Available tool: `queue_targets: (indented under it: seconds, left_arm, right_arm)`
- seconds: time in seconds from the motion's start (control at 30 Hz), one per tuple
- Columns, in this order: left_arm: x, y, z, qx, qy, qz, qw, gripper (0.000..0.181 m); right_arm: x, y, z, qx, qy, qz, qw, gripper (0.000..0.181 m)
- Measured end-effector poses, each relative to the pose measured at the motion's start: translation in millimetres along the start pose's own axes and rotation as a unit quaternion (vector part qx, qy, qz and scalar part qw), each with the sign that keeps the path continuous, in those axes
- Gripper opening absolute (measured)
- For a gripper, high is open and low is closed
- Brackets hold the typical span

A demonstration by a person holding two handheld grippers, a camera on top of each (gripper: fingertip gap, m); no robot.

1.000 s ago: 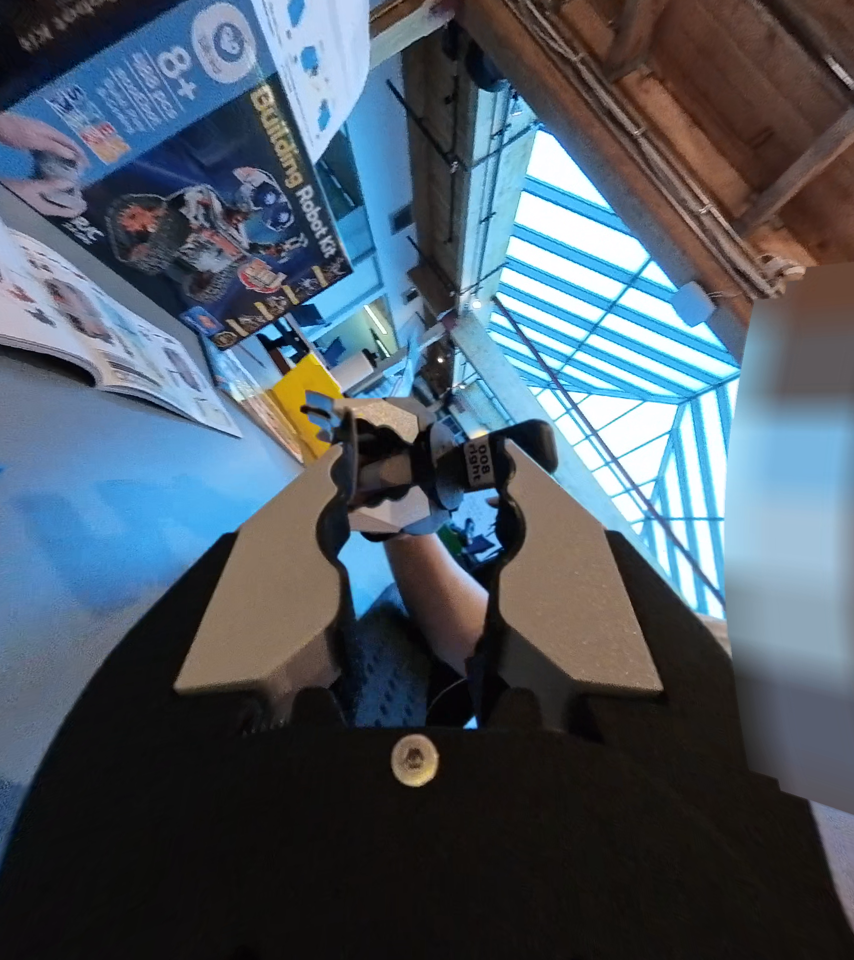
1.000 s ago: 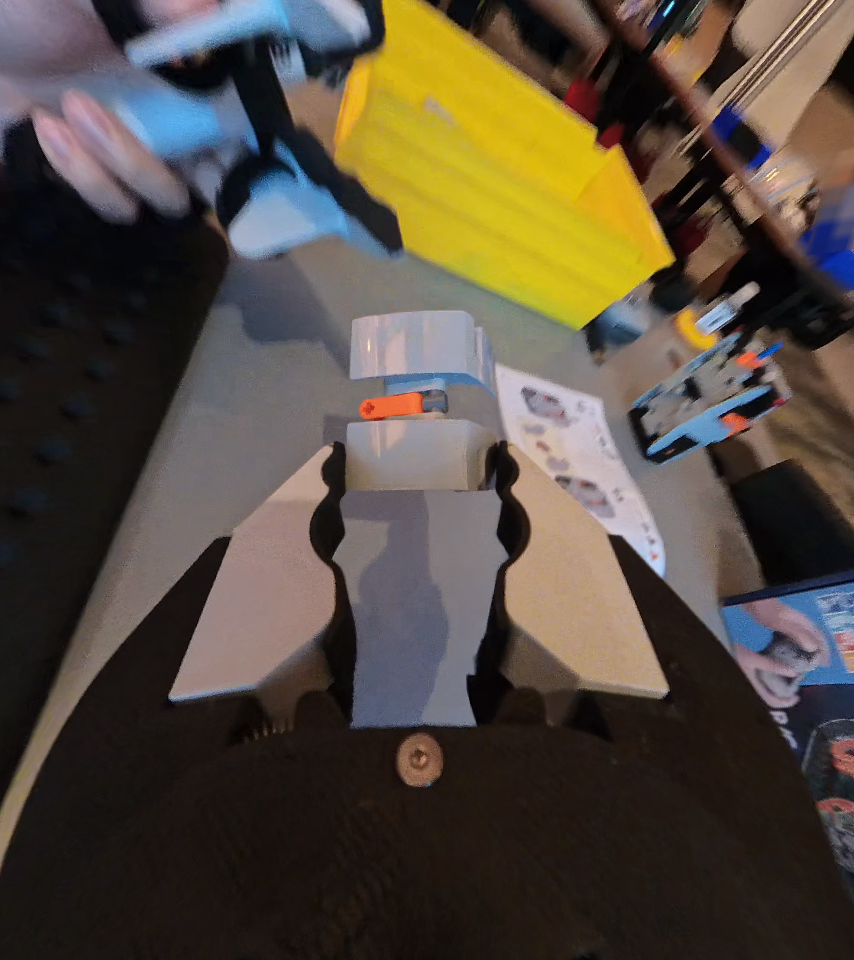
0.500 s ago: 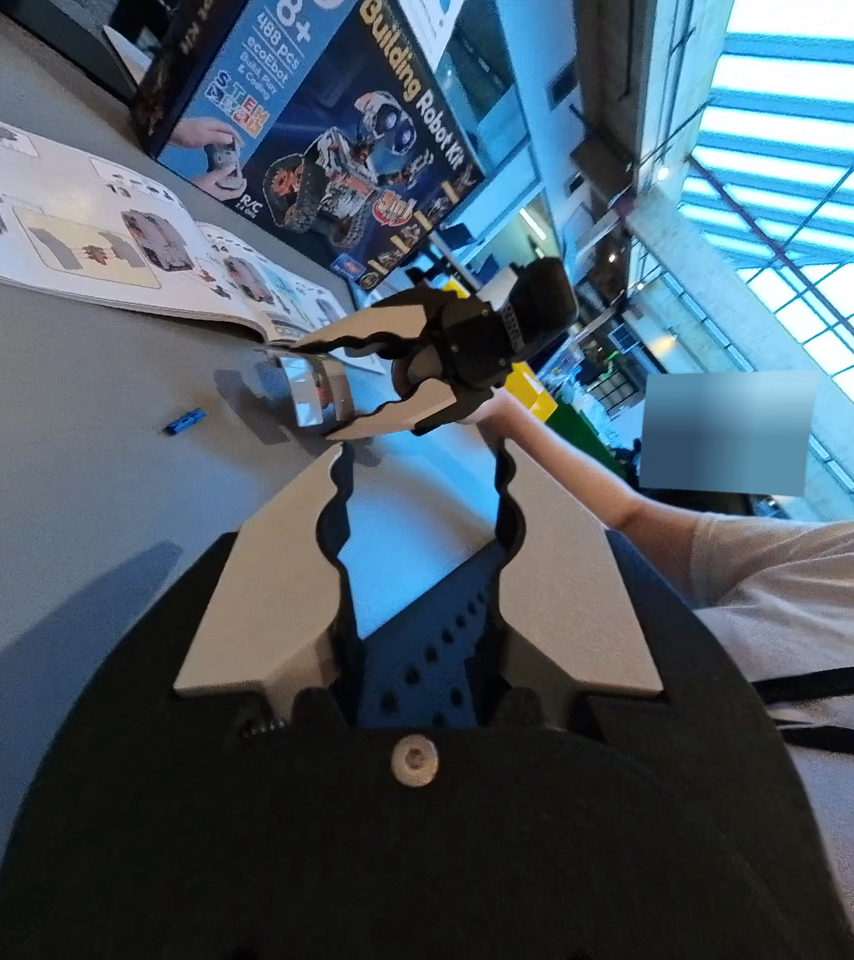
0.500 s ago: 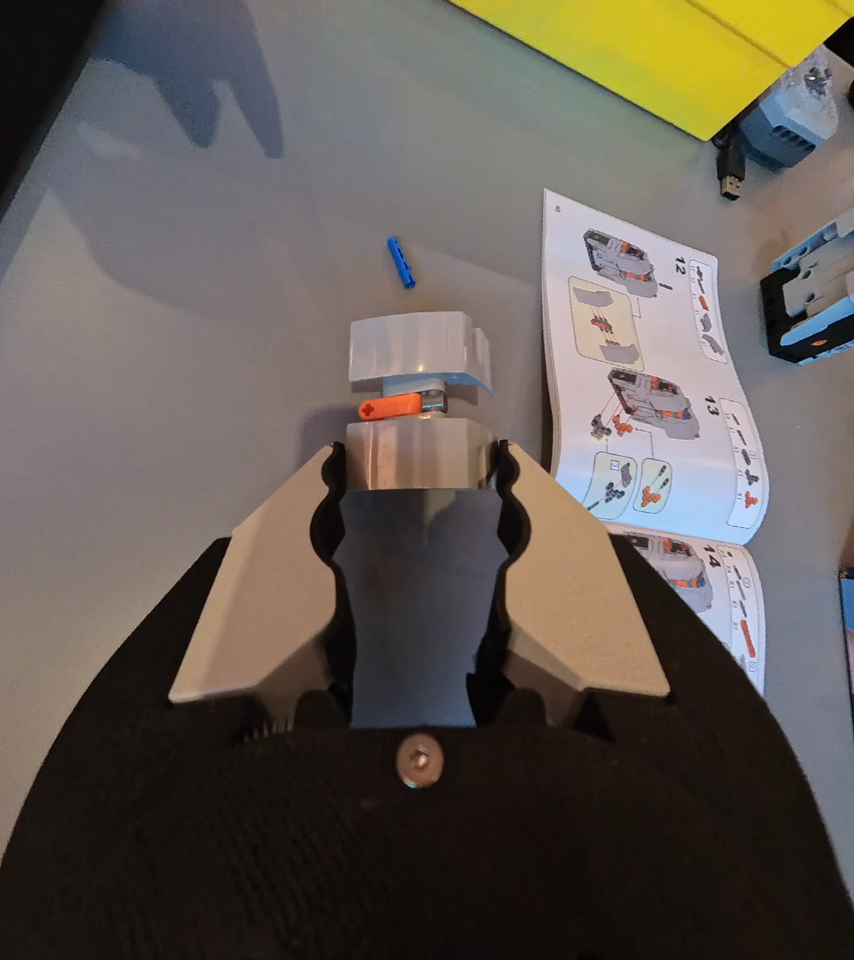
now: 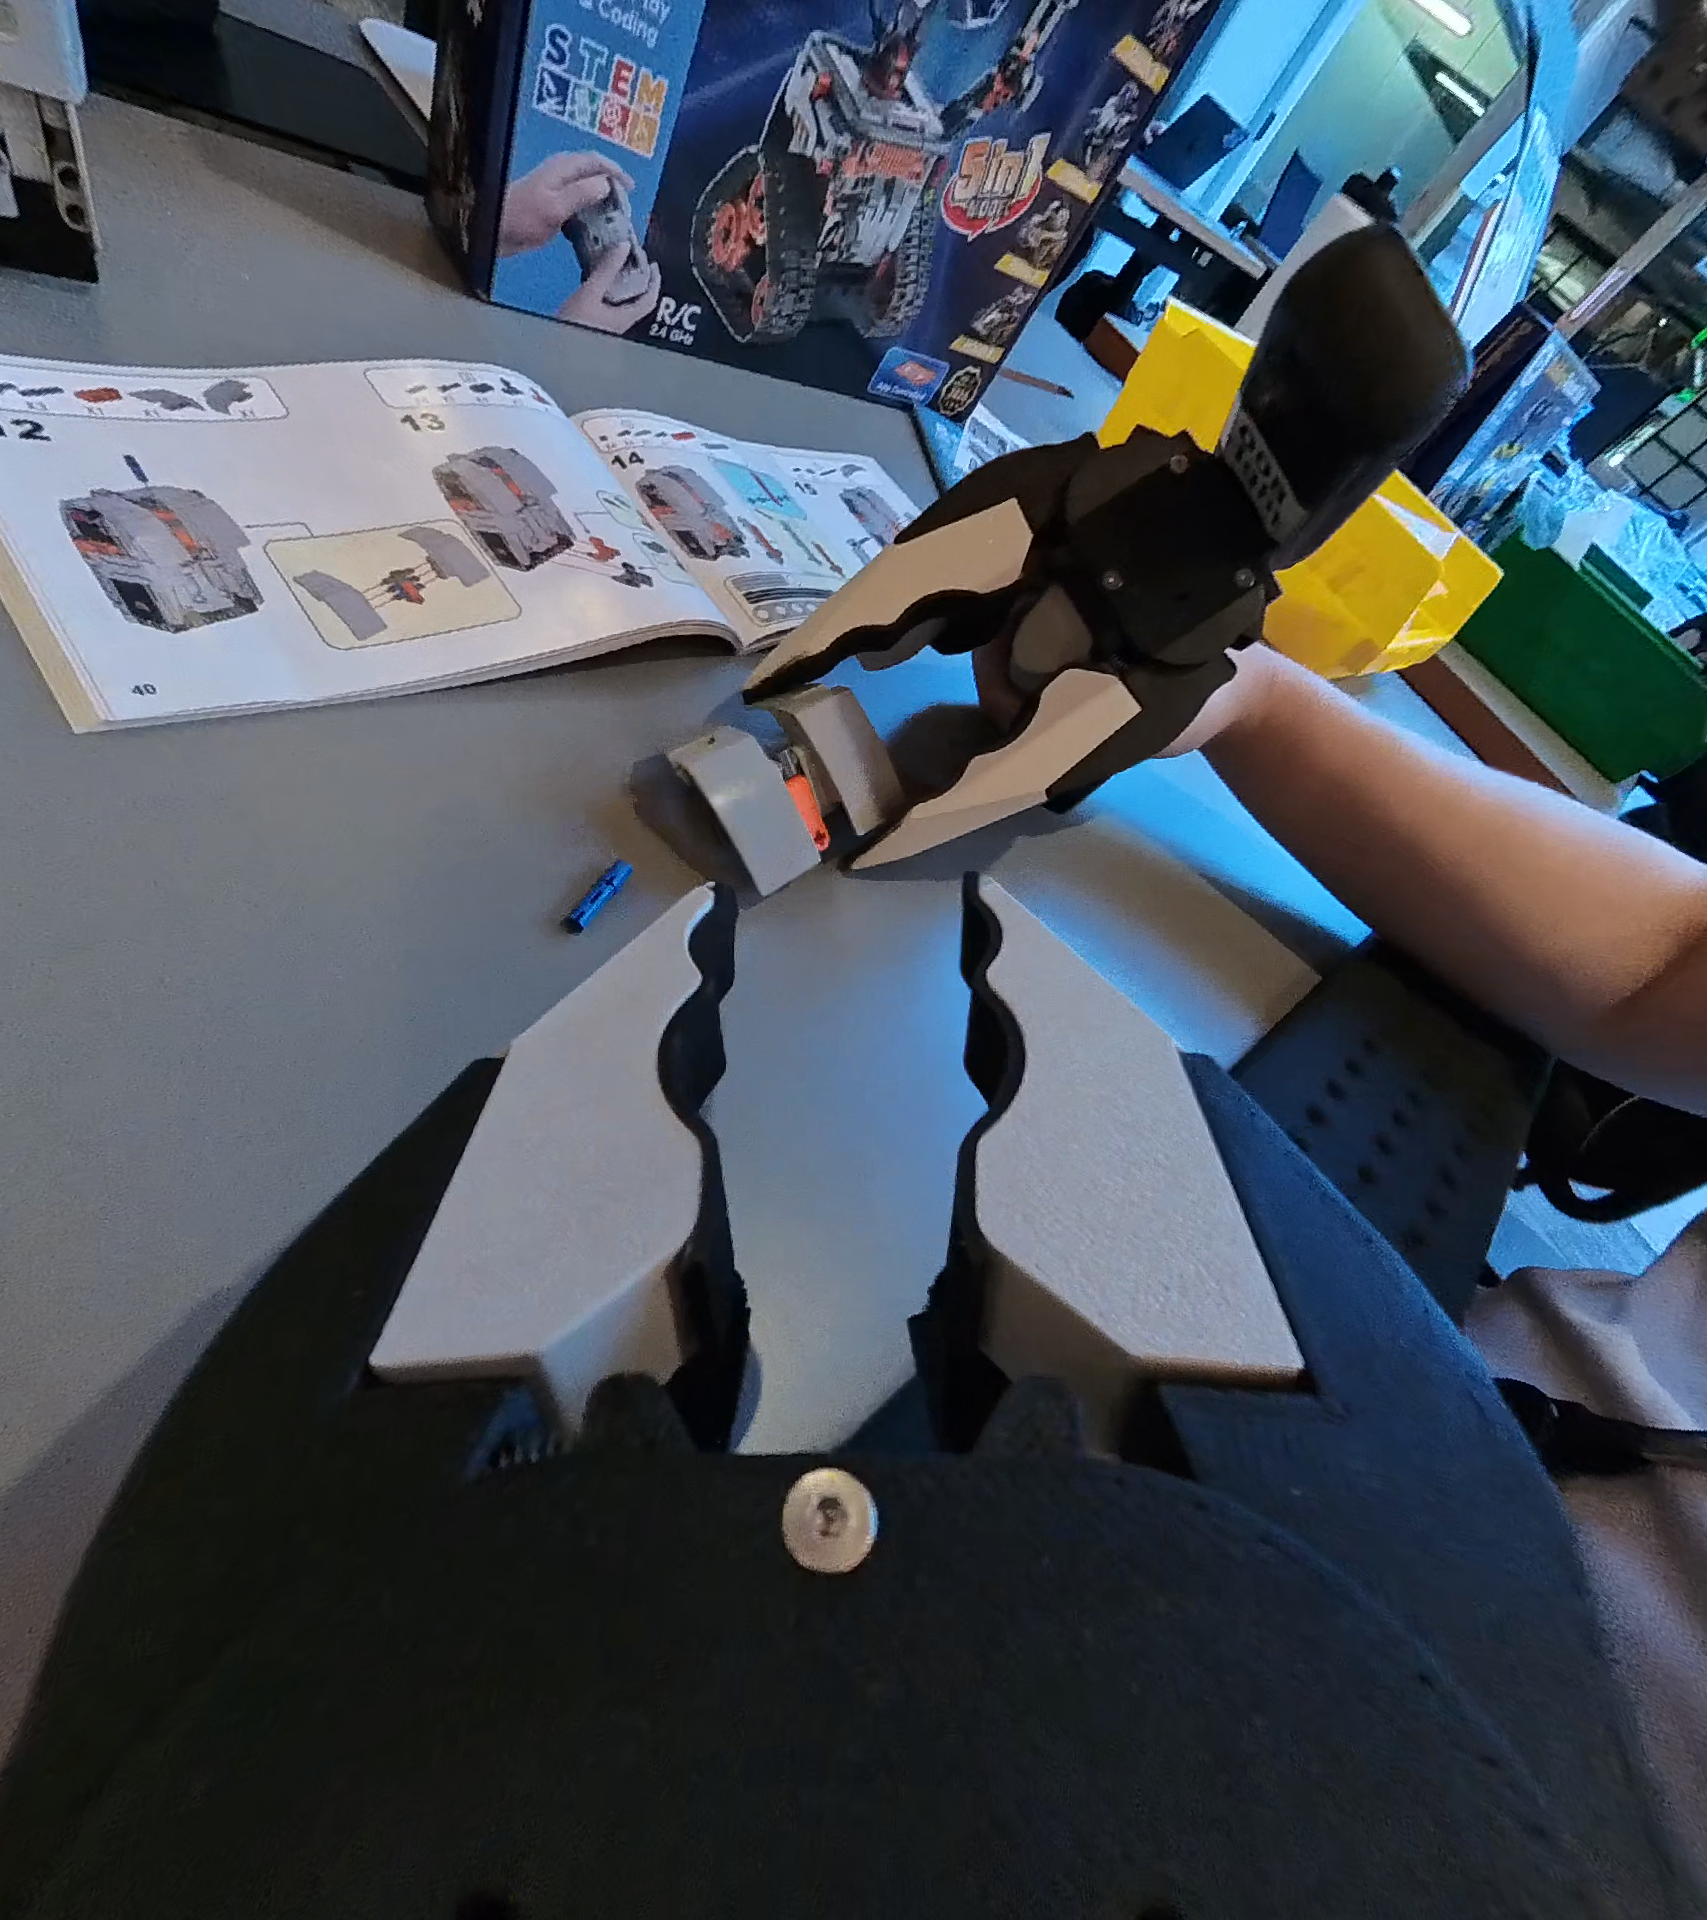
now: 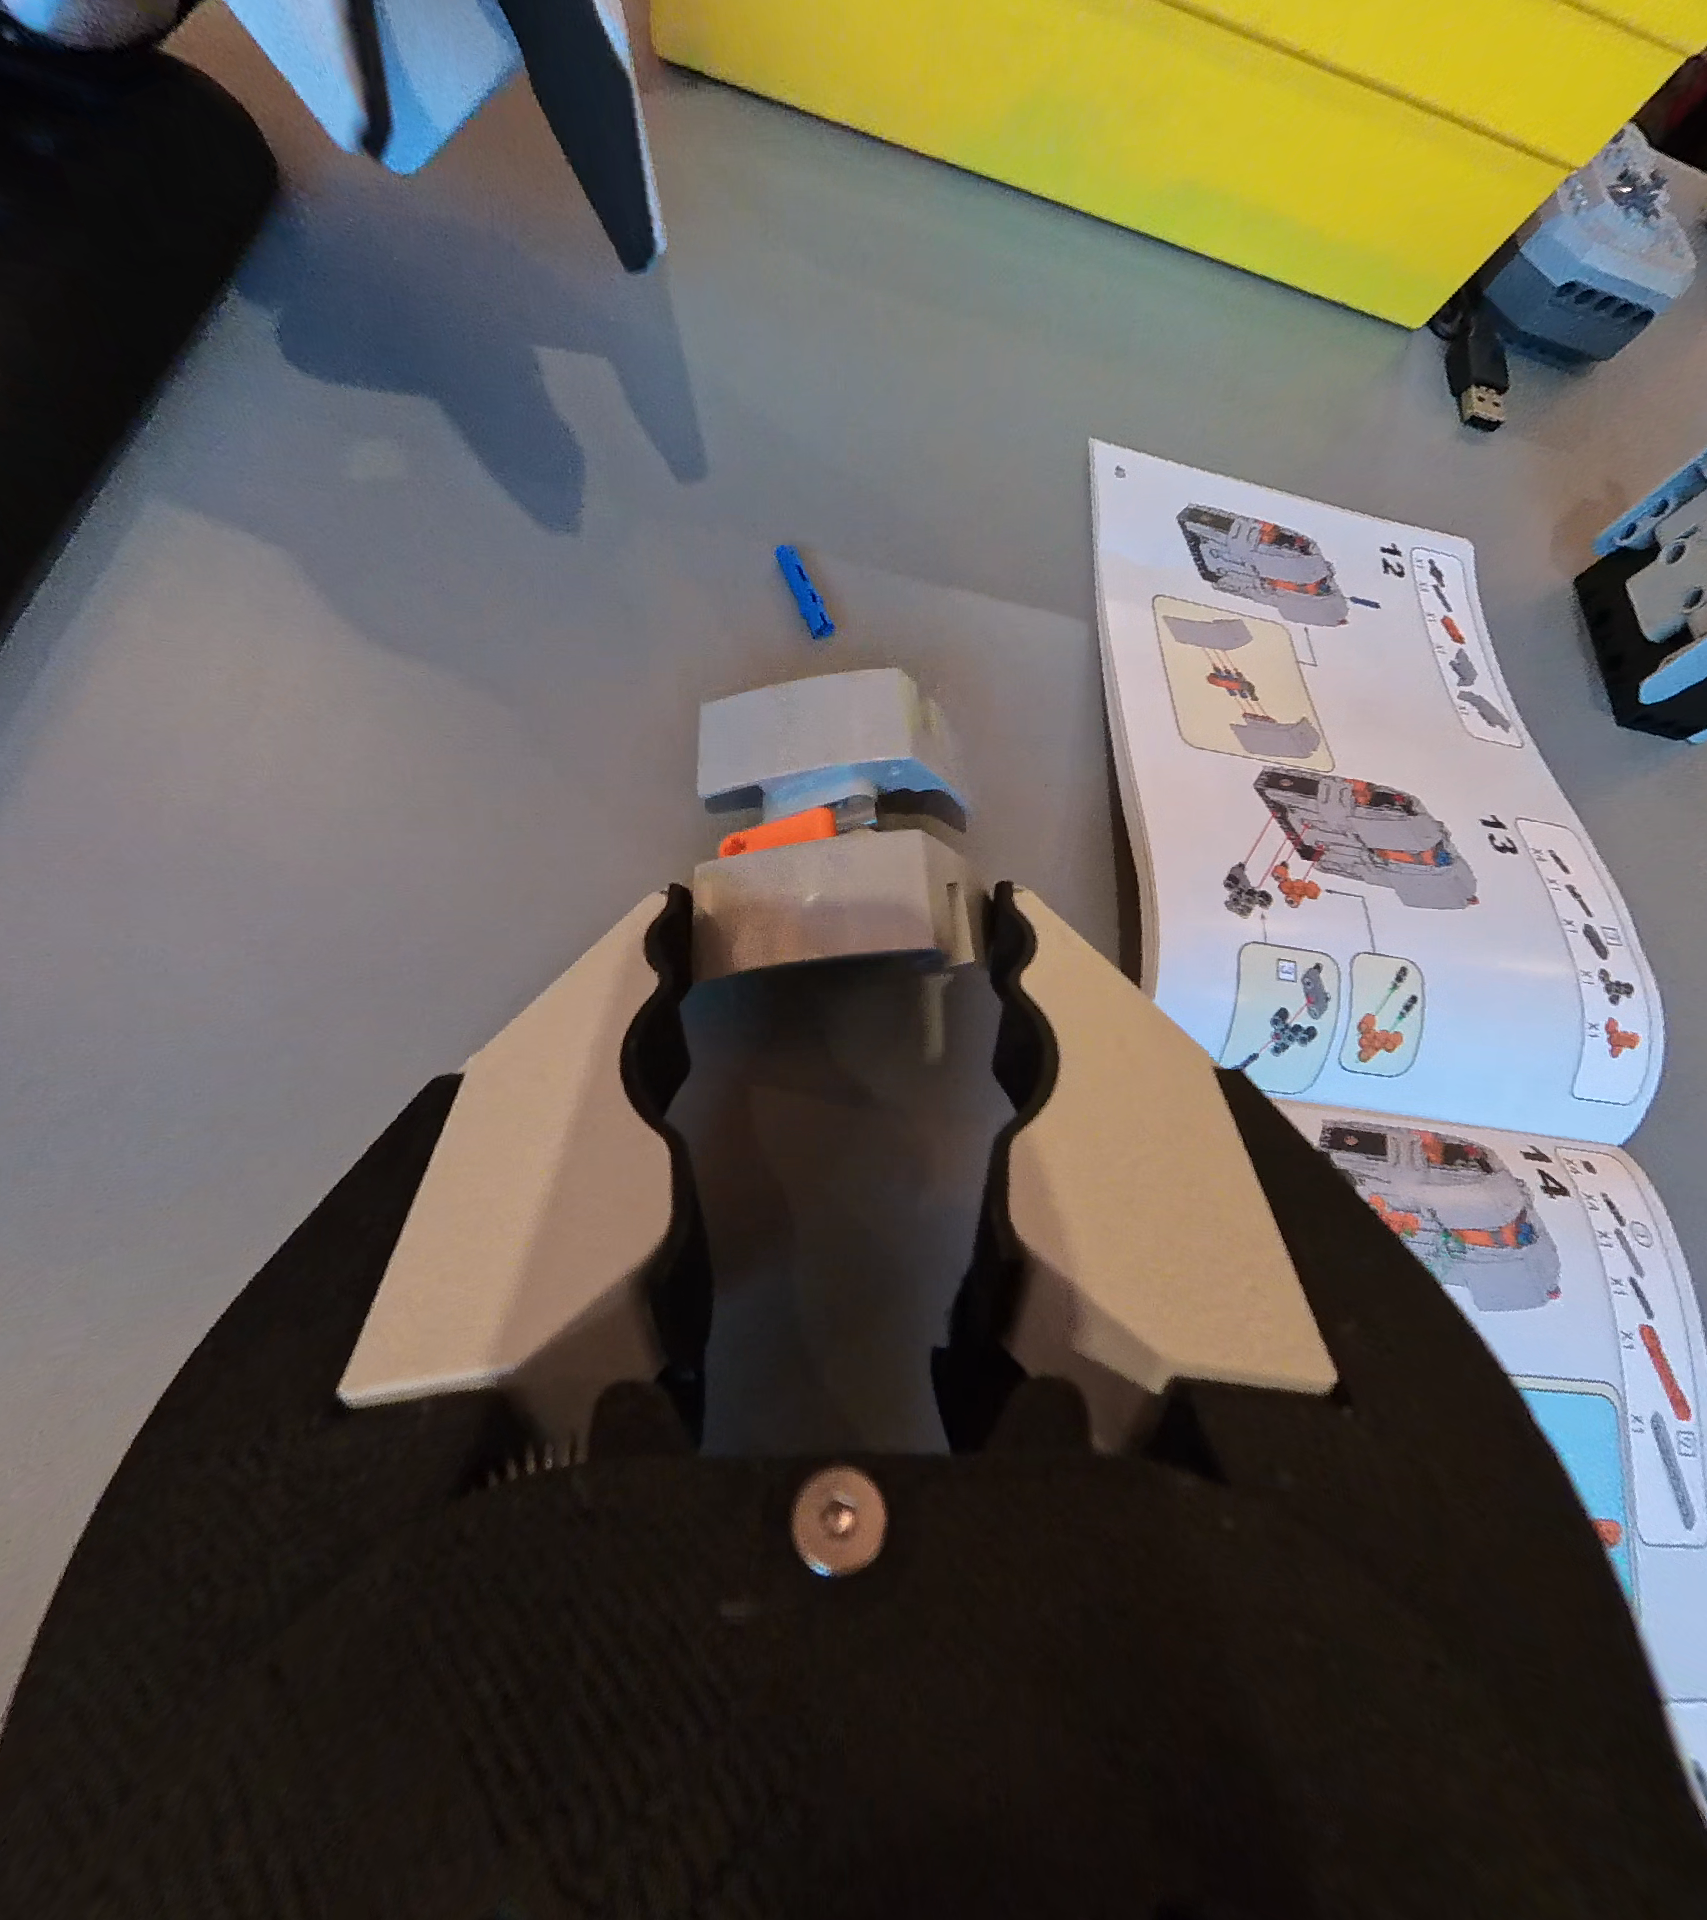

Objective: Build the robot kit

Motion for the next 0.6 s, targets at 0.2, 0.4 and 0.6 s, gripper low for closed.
queue_targets:
  seconds: [0.2, 0.4, 0.6]
  left_arm:
    - [0, 12, -1, 0.013, -0.012, -0.011, 1.000, 0.035]
    - [2, 10, -6, 0.021, -0.041, 0.002, 0.999, 0.032]
    - [2, 13, -6, 0.003, -0.035, -0.013, 0.999, 0.029]
  right_arm:
    - [0, -1, -4, 0.007, -0.015, 0.006, 1.000, 0.056]
    - [1, -3, -6, 0.008, -0.025, 0.010, 1.000, 0.056]
    - [5, -8, -7, 0.007, -0.023, 0.008, 1.000, 0.056]
Point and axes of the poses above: each gripper's, where its closed fingertips meet, y out along the fingers, x out of its underside, z = x × y across the jaws, the point moved 9 cm from there along -y, back along the fingers, and after that the axes turned 14 degrees about y, right-handed, at the moved point
